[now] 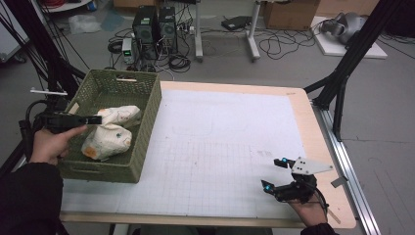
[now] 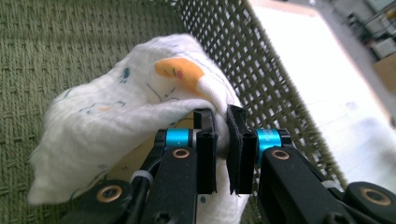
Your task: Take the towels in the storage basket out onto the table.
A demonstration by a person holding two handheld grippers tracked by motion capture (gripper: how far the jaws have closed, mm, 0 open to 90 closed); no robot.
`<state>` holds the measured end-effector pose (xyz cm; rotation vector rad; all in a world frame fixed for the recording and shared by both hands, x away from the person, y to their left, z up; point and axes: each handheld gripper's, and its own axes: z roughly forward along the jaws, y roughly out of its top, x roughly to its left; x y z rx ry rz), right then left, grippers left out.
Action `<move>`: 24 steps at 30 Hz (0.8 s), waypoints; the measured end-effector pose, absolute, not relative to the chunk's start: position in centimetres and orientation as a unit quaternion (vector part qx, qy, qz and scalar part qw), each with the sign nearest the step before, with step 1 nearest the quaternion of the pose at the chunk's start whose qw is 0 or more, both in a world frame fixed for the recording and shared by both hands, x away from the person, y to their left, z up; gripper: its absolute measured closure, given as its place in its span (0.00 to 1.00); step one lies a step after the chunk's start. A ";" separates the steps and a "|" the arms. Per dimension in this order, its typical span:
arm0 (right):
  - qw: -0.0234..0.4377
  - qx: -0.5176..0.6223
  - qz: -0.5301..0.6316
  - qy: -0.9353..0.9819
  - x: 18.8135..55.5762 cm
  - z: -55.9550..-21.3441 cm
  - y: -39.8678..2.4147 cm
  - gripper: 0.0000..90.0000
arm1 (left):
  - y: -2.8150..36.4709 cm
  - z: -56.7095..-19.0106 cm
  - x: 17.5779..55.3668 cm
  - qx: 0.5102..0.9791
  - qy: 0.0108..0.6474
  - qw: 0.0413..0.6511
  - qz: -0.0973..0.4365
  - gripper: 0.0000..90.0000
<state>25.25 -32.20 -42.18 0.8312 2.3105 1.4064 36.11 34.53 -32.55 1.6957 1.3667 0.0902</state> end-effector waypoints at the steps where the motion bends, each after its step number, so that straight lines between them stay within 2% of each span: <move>1: 0.156 0.291 0.491 0.806 25.3 -42.2 -32.2 0.11 | 34.7 -32.5 36.0 0.686 0.556 0.467 0.036 0.92; 13: 0.153 0.290 0.490 0.808 25.4 -42.3 -32.2 0.11 | 35.9 -31.6 35.7 0.635 0.556 0.536 0.013 0.92; 24: 0.152 0.288 0.490 0.808 25.5 -42.4 -32.1 0.11 | 36.3 -30.5 35.7 0.610 0.551 0.569 0.003 0.92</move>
